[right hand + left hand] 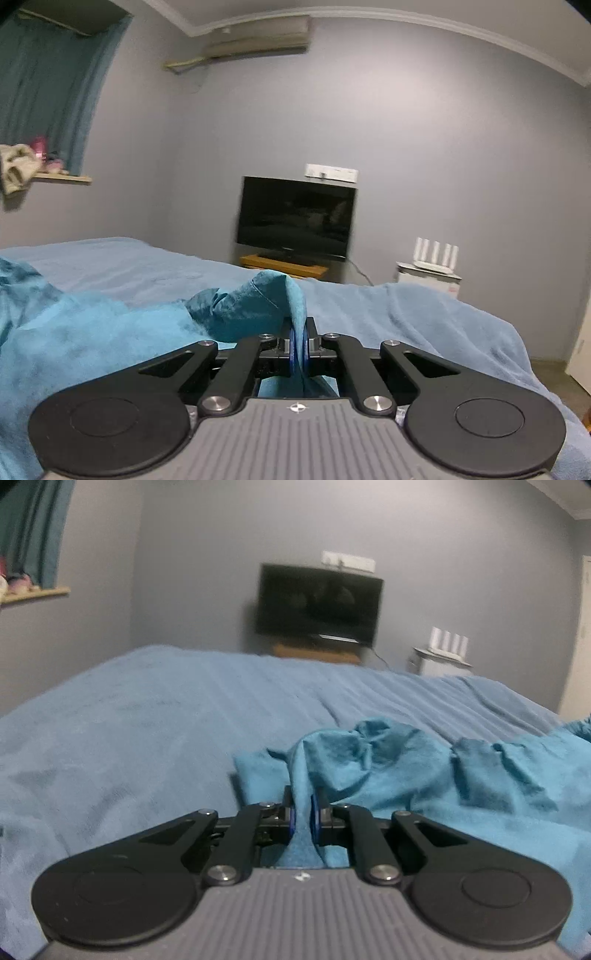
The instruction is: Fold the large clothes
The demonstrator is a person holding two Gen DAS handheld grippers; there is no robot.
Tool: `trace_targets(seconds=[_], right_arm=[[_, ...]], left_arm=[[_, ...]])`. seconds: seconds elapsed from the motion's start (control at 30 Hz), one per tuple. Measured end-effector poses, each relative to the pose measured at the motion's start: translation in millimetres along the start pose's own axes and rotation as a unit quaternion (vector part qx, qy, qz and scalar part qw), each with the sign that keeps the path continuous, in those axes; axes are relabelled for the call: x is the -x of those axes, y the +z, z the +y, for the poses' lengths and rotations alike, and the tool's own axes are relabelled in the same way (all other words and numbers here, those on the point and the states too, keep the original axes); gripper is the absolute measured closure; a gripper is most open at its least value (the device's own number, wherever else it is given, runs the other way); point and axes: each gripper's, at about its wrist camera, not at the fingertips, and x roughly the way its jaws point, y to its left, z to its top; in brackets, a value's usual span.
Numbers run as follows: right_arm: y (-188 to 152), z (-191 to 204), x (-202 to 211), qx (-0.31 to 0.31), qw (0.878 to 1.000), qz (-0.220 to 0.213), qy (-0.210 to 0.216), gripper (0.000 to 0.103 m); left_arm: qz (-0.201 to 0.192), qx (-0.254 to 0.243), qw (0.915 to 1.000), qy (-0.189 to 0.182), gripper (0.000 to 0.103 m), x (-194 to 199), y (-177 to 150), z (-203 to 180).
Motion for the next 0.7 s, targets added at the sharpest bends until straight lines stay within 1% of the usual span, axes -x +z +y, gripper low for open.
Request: trace_targets(seconds=[0.17,0.23,0.33,0.43,0.53,0.57,0.6,0.7], right_arm=[[-13.3,-8.7,-35.3,-0.041,0.999,0.025,-0.023,0.098],[-18.1,-12.5,-45.9,-0.050,0.998,0.028,-0.030,0.098],[-23.2,-8.5,-61.8,-0.048,0.998,0.029,-0.040,0.098],[-27.7,1.2,-69.2,-0.036,0.998,0.015,-0.048,0.099],[-32.3,6.1,-83.9,-0.050,0.997,0.010,-0.052,0.099],[-34.5,5.4,-88.2,-0.058,0.997,0.013,-0.053,0.099],[-38.0,5.1,-93.2,-0.062,0.996,0.021,-0.055,0.099],[-51.6,9.5,-114.1,-0.048,0.995,0.077,-0.053,0.097]], left_arm=[[-0.022,-0.001,0.9985,0.049,0.098,-16.5,-0.5,-4.4],[-0.016,0.005,0.9983,0.056,0.100,-21.4,-4.0,-4.3],[-0.015,-0.012,0.9975,0.068,0.100,-27.9,-6.1,-10.4],[-0.026,-0.018,0.9964,0.078,0.100,-32.1,-5.4,-13.8],[-0.034,-0.009,0.9957,0.086,0.100,-35.3,-6.8,-9.9],[-0.031,-0.005,0.9957,0.088,0.100,-39.0,-7.9,-8.6],[-0.017,-0.005,0.9959,0.089,0.100,-45.0,-9.7,-7.9],[0.017,-0.014,0.9946,0.101,0.100,-62.4,-22.4,-9.0]])
